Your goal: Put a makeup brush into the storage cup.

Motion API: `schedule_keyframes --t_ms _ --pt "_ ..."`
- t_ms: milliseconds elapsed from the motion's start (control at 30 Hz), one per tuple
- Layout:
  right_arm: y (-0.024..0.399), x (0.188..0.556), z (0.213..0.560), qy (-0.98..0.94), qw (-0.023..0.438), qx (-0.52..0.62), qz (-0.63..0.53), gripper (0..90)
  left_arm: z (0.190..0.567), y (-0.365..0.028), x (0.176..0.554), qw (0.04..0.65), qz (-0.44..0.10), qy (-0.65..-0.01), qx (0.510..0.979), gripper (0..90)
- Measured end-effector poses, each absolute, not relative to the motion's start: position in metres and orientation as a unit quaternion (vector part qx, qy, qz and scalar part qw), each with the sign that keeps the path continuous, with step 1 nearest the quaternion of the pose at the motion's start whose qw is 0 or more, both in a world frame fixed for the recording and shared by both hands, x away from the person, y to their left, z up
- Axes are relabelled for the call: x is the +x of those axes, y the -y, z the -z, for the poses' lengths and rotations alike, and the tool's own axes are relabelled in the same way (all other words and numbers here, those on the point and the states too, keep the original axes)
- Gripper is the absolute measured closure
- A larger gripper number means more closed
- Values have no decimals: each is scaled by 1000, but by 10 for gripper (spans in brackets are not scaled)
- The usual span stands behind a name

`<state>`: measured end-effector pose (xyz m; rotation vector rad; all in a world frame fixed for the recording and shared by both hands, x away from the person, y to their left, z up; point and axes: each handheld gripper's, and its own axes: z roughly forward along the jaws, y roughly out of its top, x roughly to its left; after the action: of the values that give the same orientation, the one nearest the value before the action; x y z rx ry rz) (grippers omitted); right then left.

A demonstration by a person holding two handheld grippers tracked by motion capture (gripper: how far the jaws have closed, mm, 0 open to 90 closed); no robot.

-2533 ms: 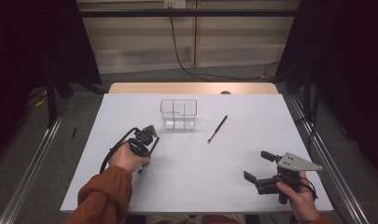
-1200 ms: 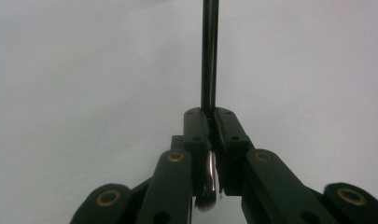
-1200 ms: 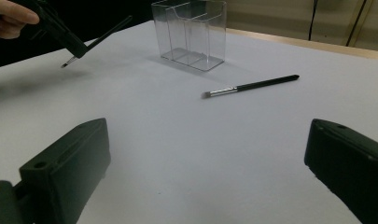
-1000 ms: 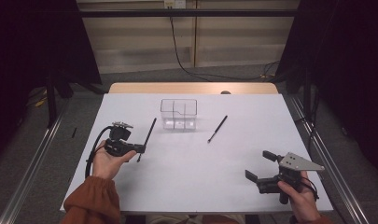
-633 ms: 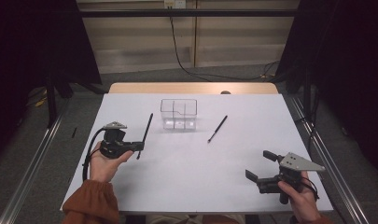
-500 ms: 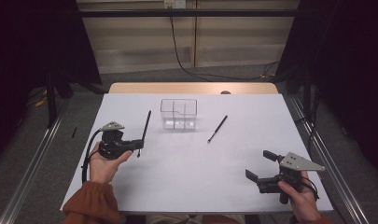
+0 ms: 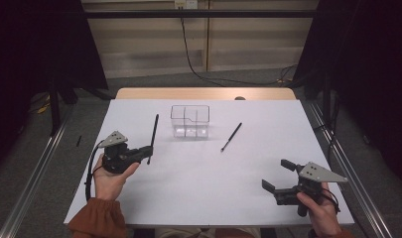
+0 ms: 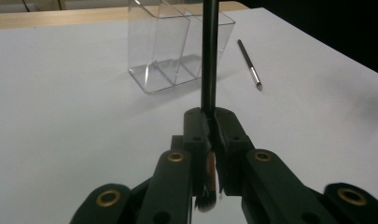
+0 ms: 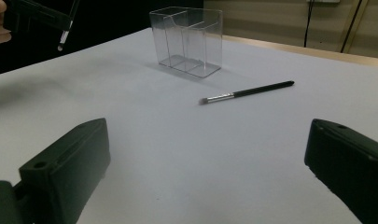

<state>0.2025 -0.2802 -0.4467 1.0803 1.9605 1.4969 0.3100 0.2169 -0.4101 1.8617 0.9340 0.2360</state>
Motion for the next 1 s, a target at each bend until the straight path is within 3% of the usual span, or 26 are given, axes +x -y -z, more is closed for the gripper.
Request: schedule_keyframes --t_ms 1000 --pt "279 201 446 -710 222 382 -548 0 388 -180 278 529 -50 -293 795 843"
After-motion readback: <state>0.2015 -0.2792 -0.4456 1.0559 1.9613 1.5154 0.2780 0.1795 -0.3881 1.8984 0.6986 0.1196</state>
